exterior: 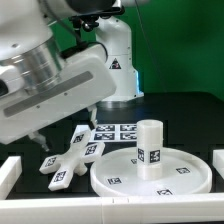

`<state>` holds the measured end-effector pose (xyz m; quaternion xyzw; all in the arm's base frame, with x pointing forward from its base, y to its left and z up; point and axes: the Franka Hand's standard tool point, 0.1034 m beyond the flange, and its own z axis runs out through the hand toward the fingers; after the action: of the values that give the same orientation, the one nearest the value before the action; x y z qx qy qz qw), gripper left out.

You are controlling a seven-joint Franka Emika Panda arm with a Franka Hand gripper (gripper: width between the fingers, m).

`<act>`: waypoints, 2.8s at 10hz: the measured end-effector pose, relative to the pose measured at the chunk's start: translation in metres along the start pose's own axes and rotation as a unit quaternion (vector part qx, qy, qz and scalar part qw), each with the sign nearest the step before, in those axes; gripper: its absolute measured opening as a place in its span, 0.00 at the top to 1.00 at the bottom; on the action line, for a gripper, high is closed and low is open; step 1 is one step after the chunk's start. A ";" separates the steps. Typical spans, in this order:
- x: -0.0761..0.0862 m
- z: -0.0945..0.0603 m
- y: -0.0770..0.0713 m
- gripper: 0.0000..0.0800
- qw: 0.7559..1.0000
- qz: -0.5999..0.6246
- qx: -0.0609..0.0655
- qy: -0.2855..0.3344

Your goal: Assemble round table

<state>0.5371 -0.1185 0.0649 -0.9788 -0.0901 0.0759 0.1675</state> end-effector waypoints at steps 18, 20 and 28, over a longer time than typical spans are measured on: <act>-0.004 0.015 0.015 0.19 0.998 -0.068 0.002 -0.006; 0.001 0.018 0.012 0.19 0.998 -0.056 0.002 -0.008; -0.002 0.041 0.012 0.19 0.998 -0.056 0.005 -0.018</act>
Offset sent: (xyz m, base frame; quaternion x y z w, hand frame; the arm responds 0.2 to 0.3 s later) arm 0.0000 0.0000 0.0000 0.0000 0.0000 0.0000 1.0000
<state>0.5297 -0.1168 0.0225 -0.9699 -0.1472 0.0844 0.1744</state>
